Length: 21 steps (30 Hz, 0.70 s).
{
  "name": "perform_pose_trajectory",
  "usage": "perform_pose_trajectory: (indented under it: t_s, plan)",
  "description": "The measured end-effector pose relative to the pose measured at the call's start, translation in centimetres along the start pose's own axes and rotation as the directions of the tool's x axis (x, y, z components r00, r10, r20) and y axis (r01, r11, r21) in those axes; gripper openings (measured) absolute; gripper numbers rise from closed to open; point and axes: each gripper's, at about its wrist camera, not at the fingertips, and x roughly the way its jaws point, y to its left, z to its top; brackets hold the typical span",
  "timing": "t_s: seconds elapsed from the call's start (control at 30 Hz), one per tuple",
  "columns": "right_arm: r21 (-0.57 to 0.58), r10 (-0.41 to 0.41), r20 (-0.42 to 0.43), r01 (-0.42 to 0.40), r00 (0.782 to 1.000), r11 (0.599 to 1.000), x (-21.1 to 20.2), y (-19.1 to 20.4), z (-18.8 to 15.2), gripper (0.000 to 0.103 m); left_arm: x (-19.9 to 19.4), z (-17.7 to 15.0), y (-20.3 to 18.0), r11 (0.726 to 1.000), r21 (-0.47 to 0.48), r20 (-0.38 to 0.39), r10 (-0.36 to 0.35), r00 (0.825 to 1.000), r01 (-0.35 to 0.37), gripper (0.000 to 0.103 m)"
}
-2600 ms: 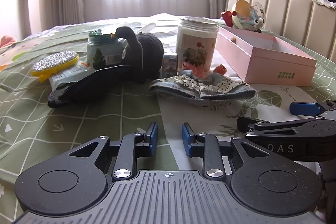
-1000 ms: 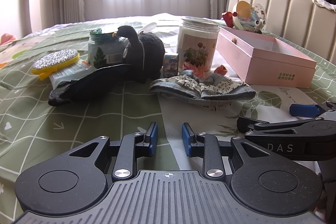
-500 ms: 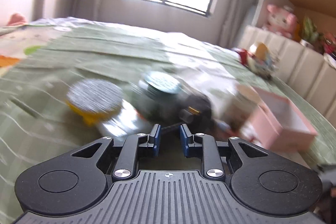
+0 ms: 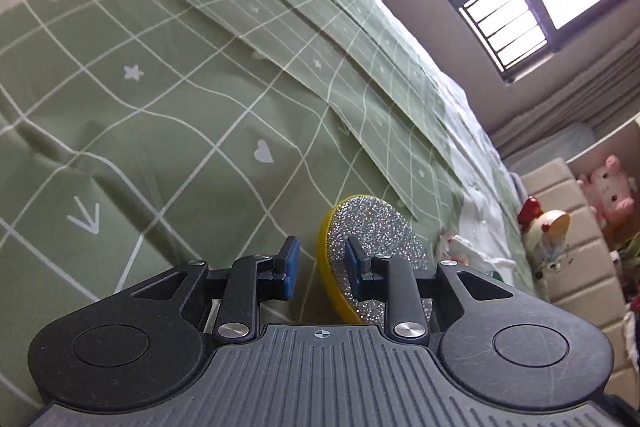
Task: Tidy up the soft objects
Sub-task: 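Grasp the yellow glitter pad with the left tool and lift it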
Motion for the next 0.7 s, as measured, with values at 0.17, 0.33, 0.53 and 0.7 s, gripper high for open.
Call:
perform_pose_trajectory:
  t_s: [0.17, 0.33, 0.53, 0.7]
  plan:
    - [0.065, 0.001, -0.053, 0.003, 0.999, 0.998, 5.1, 1.3, -0.4, 0.04, 2.9, 0.7, 1.4, 0.978, -0.116, -0.06, -0.182, 0.981, 0.175, 0.028]
    - [0.027, -0.011, -0.087, 0.013, 0.996, 1.0, 6.0, 0.6, -3.5, 0.04, 2.9, 0.5, -1.3, 0.941, 0.022, -0.036, -0.337, 0.941, 0.337, 0.028]
    - [0.024, 0.005, -0.124, -0.002, 0.992, 1.0, 6.0, -0.2, -6.5, 0.04, 6.0, -0.8, -5.9, 0.965, 0.101, -0.048, -0.24, 0.97, 0.244, 0.028]
    - [-0.036, 0.018, -0.083, -0.021, 0.996, 0.999, 4.2, 0.2, -7.2, 0.041, 7.1, -1.3, -7.8, 0.978, 0.184, 0.0, -0.1, 0.995, 0.098, 0.023]
